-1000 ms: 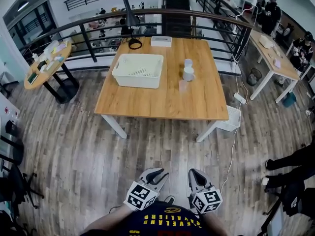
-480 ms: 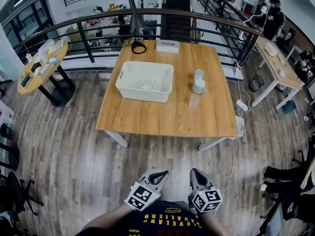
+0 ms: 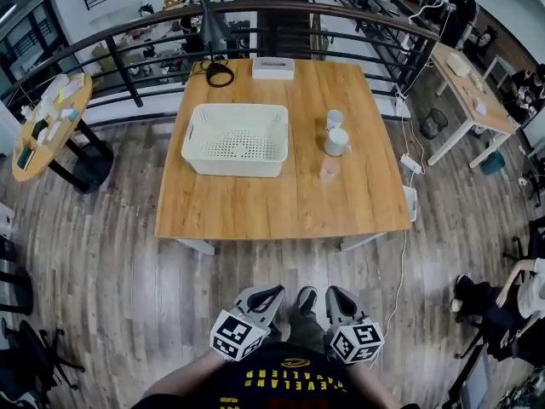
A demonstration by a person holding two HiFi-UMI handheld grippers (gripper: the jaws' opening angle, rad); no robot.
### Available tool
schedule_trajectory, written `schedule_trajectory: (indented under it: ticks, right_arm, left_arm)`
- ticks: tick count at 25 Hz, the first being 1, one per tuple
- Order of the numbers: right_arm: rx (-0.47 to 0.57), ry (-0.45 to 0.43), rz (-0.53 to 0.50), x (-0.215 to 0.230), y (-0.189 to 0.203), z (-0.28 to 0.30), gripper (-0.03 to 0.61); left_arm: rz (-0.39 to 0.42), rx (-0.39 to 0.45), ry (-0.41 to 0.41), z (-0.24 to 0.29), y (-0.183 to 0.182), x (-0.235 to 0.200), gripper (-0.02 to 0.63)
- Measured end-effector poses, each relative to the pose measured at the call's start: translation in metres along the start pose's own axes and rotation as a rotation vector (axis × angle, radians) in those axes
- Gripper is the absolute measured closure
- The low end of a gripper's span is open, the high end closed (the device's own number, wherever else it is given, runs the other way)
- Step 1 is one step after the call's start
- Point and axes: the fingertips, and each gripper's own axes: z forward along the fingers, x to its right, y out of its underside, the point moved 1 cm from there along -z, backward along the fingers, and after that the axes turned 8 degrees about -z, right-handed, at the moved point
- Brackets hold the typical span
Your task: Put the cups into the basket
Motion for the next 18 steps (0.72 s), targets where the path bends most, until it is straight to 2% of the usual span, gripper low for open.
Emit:
schedule_trajectory:
  ticks: [8, 18]
  right_arm:
    - [-0.007, -0.014, 0.021, 0.026, -0.007, 0.027, 0.565]
    - [0.003, -0.086, 0.003, 0.086, -0.051, 0.083, 0.565]
  left_arm:
    - [-0.003, -0.03, 0.008, 0.035, -0.009, -0.008, 0.603]
    - [0.003, -0.021, -0.052, 0.101, -0.049, -0.031, 0.603]
